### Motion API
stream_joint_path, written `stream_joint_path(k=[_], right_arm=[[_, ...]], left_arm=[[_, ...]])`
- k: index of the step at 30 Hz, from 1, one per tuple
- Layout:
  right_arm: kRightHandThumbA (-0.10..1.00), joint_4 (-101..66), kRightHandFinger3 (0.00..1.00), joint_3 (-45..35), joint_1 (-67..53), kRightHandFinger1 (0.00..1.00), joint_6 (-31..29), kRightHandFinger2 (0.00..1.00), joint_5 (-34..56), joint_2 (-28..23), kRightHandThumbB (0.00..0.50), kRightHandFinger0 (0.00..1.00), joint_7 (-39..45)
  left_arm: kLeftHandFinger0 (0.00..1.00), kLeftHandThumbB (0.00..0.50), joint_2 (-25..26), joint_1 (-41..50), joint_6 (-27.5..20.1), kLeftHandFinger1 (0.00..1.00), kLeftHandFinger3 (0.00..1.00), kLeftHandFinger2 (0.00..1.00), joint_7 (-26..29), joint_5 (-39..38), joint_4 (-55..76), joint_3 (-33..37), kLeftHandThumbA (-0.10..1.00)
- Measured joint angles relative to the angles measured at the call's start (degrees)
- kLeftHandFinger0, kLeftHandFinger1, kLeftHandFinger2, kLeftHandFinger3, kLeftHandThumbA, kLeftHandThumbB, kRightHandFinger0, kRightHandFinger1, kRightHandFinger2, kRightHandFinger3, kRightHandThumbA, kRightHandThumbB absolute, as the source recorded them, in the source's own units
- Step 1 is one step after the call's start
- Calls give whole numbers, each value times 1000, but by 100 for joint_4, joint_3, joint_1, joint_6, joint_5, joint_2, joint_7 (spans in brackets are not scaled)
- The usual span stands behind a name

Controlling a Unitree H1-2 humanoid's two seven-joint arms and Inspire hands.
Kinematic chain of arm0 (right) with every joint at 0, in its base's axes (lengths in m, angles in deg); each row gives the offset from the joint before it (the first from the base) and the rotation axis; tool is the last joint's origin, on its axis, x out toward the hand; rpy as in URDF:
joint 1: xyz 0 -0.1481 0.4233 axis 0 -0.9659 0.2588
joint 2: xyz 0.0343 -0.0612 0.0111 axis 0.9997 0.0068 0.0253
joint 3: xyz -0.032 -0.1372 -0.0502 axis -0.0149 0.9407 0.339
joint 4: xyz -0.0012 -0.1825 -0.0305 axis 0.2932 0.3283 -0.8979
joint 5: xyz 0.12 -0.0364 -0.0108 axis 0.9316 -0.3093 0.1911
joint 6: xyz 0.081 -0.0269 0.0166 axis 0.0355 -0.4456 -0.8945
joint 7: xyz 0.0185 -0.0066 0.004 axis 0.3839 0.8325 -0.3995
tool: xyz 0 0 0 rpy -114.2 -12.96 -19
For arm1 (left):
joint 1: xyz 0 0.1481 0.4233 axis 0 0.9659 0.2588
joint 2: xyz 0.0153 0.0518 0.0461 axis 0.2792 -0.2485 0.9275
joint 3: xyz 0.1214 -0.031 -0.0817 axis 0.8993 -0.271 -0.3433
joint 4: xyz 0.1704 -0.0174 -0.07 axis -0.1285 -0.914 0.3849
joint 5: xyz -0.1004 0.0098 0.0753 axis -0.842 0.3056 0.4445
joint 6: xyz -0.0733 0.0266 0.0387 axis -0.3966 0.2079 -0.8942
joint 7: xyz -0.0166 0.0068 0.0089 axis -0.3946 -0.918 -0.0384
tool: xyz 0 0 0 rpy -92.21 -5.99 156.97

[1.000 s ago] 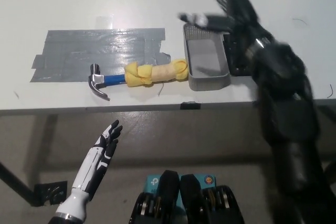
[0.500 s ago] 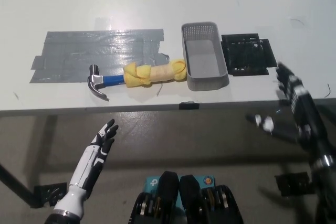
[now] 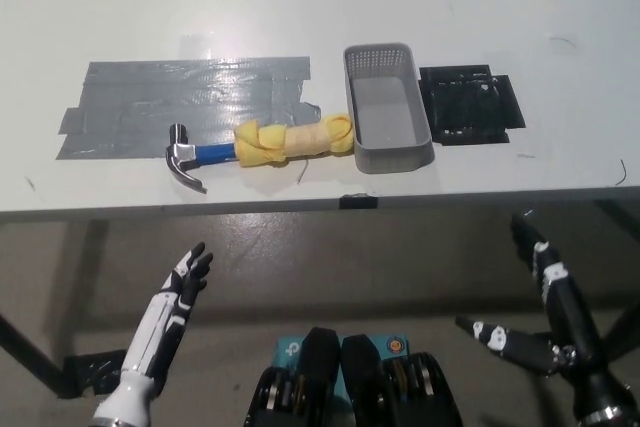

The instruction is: The robot picks the hammer placed on top of the gray container with right hand and places it on the grey area of the desk

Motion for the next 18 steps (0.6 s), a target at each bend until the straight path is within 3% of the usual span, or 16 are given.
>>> stream_joint_path(k=[13,18], right_arm=[[1000,648,1000,281,-142,1000,-943,1000,-270,-47,157,1000,-523],[1000,672,1000,341,-142,1000,-1077,1000,-349,-68,174,1000,-619]], left_arm=[[1000,159,-6,280,-54,1000,1000,1000,8,-18,199,-47,1000],[1000,147,-5,281,-65,1000,1000,1000,8,-17,201,-56,1000]])
